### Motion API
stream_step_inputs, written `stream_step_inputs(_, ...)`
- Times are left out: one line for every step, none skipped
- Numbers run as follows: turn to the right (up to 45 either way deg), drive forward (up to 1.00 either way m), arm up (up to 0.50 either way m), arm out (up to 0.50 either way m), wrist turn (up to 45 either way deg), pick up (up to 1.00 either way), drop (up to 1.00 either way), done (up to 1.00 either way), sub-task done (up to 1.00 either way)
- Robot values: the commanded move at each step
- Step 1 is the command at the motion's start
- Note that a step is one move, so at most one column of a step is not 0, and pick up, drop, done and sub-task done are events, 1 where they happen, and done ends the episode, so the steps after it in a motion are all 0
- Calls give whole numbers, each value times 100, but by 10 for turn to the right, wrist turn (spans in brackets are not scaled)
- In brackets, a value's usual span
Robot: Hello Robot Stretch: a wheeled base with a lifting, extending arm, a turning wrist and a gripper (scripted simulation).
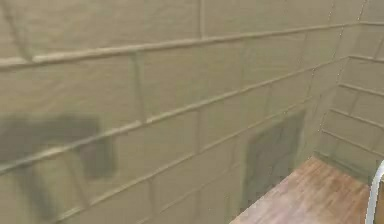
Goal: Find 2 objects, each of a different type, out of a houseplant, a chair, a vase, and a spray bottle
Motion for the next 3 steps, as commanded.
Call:
stream_step_inputs(450,0,0,0,0,0,0,0,0)
stream_step_inputs(270,0,0,0,0,0,0,0,0)
stream_step_inputs(0,0,0,0,0,0,0,0,100)
